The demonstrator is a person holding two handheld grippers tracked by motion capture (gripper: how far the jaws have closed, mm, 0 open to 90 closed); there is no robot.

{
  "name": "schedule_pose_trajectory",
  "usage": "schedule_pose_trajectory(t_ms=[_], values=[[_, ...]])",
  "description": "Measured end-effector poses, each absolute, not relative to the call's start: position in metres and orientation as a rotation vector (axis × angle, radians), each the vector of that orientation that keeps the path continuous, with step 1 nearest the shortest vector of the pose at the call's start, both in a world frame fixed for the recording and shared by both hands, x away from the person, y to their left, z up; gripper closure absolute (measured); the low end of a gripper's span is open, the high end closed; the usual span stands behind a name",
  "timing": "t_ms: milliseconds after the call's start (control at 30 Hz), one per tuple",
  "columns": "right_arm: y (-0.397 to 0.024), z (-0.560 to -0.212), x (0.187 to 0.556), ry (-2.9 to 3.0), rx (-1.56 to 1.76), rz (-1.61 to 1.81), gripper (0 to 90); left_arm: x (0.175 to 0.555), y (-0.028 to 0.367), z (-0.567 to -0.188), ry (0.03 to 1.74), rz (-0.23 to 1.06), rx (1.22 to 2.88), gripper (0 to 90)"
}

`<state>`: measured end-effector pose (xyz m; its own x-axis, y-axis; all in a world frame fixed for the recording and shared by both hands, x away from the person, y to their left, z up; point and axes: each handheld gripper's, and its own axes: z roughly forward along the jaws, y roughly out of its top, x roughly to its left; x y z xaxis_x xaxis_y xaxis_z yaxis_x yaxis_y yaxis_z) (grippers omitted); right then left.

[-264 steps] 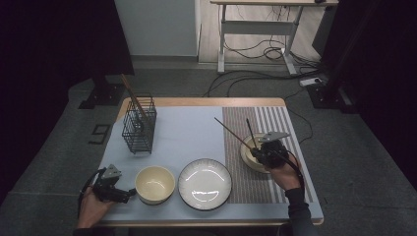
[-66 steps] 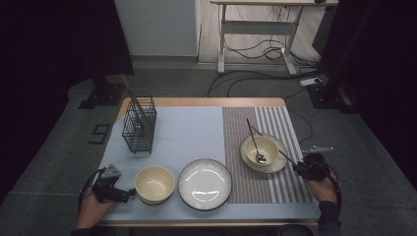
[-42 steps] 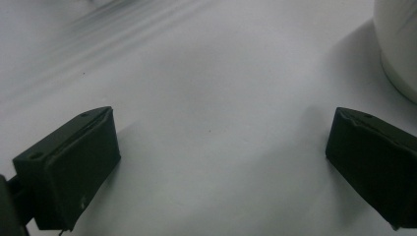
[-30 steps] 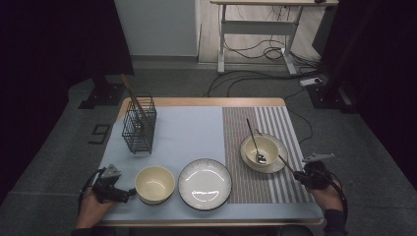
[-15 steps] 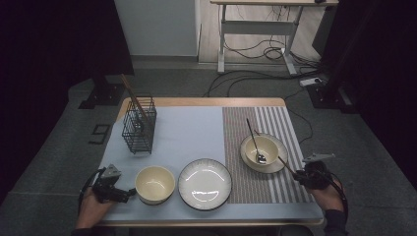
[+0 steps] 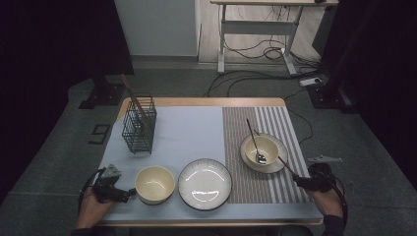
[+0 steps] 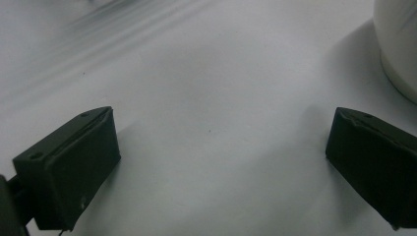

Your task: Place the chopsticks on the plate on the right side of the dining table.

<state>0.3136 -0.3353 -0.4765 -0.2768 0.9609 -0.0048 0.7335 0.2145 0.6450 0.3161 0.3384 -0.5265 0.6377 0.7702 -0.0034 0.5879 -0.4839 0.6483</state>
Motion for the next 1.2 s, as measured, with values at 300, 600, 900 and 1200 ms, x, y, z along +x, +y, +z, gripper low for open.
schedule_pose_trajectory(t_ms=[300,600,900,1200], values=[[-0.336,-0.483,0.313,2.073,1.586,0.703,33.0,0.316,0.338,-0.527,1.055,0.384,2.239,0.0],[-0.346,-0.486,0.314,2.044,1.622,0.688,35.8,0.316,0.338,-0.527,1.055,0.384,2.239,0.0],[-0.35,-0.486,0.318,2.032,1.628,0.682,39.6,0.316,0.338,-0.527,1.055,0.383,2.238,0.0],[-0.352,-0.486,0.323,2.027,1.629,0.668,43.1,0.316,0.338,-0.527,1.054,0.383,2.238,0.0]])
